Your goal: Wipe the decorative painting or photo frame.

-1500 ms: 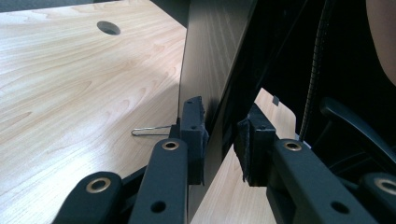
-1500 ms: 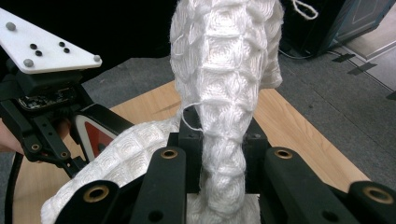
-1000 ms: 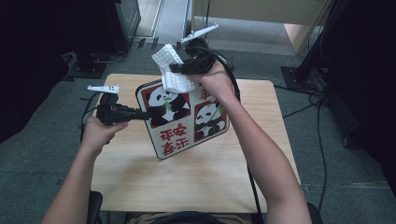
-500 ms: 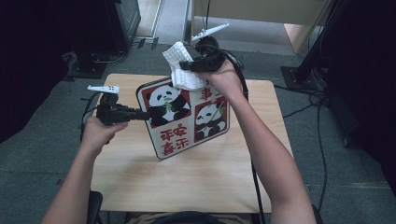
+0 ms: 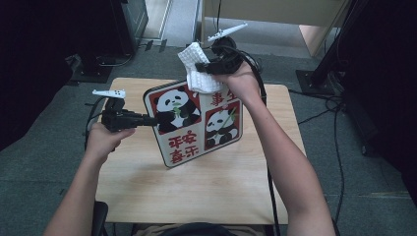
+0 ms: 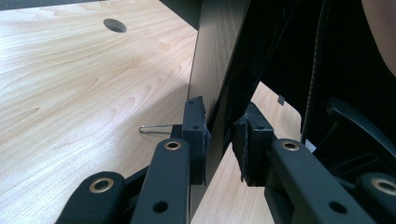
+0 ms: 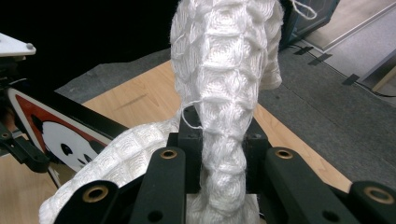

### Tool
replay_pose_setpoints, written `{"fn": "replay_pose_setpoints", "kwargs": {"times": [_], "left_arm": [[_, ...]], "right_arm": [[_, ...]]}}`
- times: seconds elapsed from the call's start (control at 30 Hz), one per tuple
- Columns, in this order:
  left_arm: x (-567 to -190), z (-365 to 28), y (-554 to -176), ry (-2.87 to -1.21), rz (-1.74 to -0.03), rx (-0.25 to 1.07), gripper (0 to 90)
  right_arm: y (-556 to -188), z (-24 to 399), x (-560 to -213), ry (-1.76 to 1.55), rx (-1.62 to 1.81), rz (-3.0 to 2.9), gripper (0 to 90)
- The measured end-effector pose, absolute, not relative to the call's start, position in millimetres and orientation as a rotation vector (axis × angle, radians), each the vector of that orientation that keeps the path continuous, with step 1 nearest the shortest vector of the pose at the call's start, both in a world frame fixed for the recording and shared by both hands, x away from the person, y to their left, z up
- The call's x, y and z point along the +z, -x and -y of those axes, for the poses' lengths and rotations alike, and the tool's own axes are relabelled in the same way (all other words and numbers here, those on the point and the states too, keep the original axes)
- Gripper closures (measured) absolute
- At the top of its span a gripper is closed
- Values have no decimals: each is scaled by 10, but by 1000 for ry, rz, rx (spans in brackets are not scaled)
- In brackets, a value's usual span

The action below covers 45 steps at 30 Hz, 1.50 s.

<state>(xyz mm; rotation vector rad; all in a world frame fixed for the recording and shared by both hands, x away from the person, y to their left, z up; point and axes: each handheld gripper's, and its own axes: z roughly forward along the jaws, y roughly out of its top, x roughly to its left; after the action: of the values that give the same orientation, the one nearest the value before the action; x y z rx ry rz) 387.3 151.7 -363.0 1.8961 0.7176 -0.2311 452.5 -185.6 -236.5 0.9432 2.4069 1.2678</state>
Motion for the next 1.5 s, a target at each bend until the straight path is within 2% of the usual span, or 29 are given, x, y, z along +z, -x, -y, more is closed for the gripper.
{"fn": "replay_pose_setpoints", "kwargs": {"times": [1.5], "left_arm": [[-3652, -1531, -3888, -1883, -722, -244, 757]], "right_arm": [[-4702, 2718, -2292, -1132, 1156, -2283, 766]]}}
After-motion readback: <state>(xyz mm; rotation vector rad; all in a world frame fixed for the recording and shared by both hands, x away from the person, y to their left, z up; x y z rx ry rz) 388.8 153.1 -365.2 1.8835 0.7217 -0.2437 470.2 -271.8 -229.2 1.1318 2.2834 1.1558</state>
